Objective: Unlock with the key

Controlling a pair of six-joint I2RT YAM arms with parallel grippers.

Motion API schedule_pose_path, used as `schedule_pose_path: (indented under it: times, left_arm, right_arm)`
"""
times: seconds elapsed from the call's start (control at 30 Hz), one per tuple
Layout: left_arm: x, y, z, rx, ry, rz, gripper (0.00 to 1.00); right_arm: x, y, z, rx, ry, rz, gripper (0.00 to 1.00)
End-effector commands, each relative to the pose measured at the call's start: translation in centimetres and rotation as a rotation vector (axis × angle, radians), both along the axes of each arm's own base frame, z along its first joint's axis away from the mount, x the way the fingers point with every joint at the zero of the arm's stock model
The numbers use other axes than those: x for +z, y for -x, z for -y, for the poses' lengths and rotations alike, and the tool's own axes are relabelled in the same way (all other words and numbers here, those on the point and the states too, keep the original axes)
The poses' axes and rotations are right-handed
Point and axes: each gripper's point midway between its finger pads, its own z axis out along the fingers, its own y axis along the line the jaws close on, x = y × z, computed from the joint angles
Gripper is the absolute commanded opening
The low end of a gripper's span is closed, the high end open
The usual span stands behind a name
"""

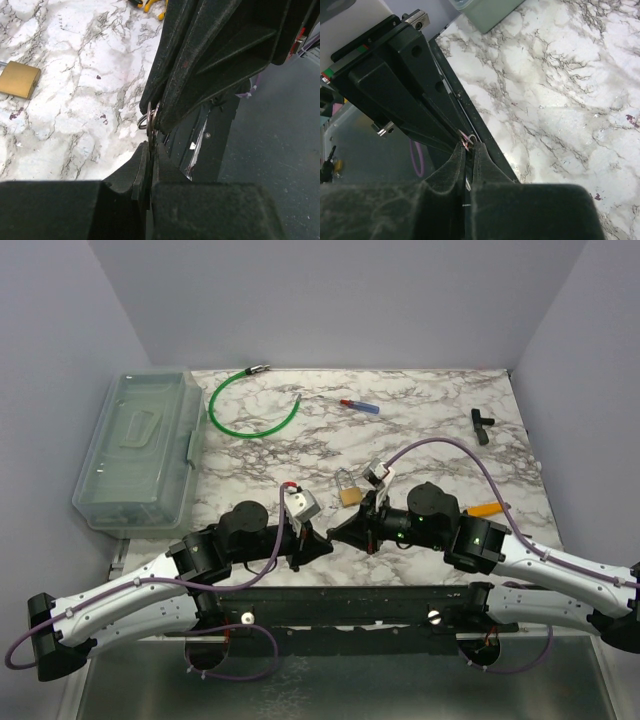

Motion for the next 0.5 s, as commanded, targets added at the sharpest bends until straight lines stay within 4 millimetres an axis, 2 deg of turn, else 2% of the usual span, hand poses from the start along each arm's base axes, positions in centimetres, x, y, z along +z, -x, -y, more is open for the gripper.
schedule_pose_path:
  times: [0.0,0.07,0.13,0.2,0.27,0.3,0.37,0.47]
  left_arm:
    - [2.0,0.4,0.5,-0.045,0.044,0.047,0.0]
    - [2.2,0.5,0.4,-0.051,0.046,0.058,0.03]
    - [2.4,0.7,0.3,-0.062,0.048,0.069,0.24]
    - [2.6,0.8,0.0,-0.065,0.048,0.081,0.53]
    - [2.7,0.9,-0.4,-0.065,0.044,0.094,0.7]
    - [2.8,0.8,-0.5,-0.062,0.044,0.1,0.75]
    - [2.8,0.7,-0.9,-0.056,0.039,0.123,0.77]
    - [3.2,0.5,-1.6,-0.034,0.045,0.153,0.71]
  right_arm:
    - [0.3,0.7,-0.8,0.06,-0.009,0.011,0.0]
    - [0.3,0.6,-0.7,0.06,-0.013,0.019,0.0]
    - [0.5,0.5,-0.5,0.049,-0.016,0.026,0.0]
    - [0.7,0.6,-0.3,0.046,-0.024,0.034,0.0]
    - [0.8,0.8,-0.1,0.053,-0.029,0.038,0.0]
    - [0.8,0.8,0.0,0.055,-0.03,0.039,0.0]
    - [0.8,1.0,0.1,0.058,-0.028,0.038,0.0]
    - [0.8,1.1,0.5,0.058,-0.023,0.038,0.0]
